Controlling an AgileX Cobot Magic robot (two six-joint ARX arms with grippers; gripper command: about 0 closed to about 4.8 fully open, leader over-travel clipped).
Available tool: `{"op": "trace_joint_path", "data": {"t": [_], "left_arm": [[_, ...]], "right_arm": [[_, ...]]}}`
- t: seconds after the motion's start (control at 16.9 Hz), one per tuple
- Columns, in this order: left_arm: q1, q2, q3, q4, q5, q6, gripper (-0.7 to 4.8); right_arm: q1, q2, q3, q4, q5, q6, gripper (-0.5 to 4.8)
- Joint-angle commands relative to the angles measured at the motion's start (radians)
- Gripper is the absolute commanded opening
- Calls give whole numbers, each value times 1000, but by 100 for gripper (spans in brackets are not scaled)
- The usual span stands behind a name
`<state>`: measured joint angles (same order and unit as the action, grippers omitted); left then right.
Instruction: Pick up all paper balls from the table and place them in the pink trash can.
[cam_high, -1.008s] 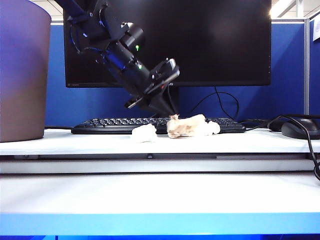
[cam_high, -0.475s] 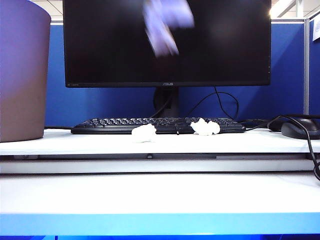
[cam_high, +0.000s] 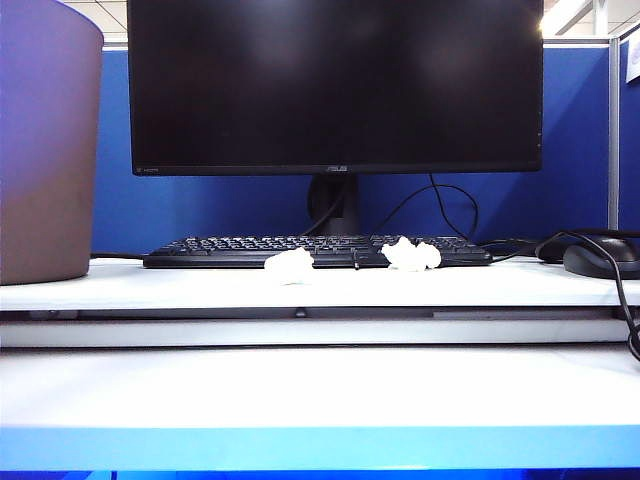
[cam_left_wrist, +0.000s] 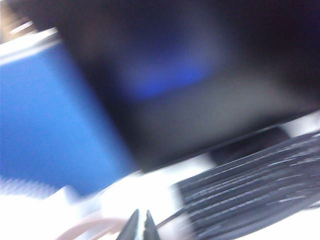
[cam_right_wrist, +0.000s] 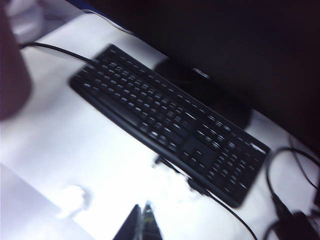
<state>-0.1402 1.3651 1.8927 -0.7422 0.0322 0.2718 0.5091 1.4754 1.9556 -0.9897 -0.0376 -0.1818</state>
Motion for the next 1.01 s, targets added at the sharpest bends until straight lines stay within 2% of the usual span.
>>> {"op": "trace_joint_path", "data": {"t": [0.06,0.12,0.18,0.24,0.3,0.36,0.42,0.47,0.53,0.59,0.65,0.71,0.83,0.95,1.01], "left_arm": [[95,3,-2,-51,-9,3,-4],[122,4,-2,-50,-9,1,30],[140,3,-2,-50,-4,2,117],[140,3,-1,-49,-2,2,279],[140,7,-2,-47,-2,2,339],[137,8,-2,-45,23,-7,347],[136,8,-2,-45,138,-53,347],[133,15,-2,-47,385,-124,346],[107,28,-2,-63,568,-179,345],[48,47,-5,-90,687,-191,345],[-24,67,-17,-119,744,-178,345],[-146,102,-45,-172,713,-119,345],[-326,177,-87,-219,512,-68,345],[-416,298,-88,-322,372,6,345],[-435,340,-88,-347,359,10,345]], "right_arm": [[1,-4,3,29,-51,7,-7],[2,-3,3,28,-52,15,-7],[2,-3,3,28,-52,21,-7],[2,-5,3,28,-51,21,-7],[2,-5,3,26,-52,21,-7],[2,-4,3,21,-51,21,-7],[2,-4,3,21,-51,21,-7],[2,-4,3,23,-51,21,-7],[2,-4,3,23,-50,21,-7],[2,-4,3,26,-41,21,-7],[1,-5,4,34,-19,21,-7],[1,-6,4,43,-6,21,-7],[1,-6,4,41,-6,21,-7],[1,-6,4,40,-5,20,-7],[0,-6,4,39,5,20,-7]]}}
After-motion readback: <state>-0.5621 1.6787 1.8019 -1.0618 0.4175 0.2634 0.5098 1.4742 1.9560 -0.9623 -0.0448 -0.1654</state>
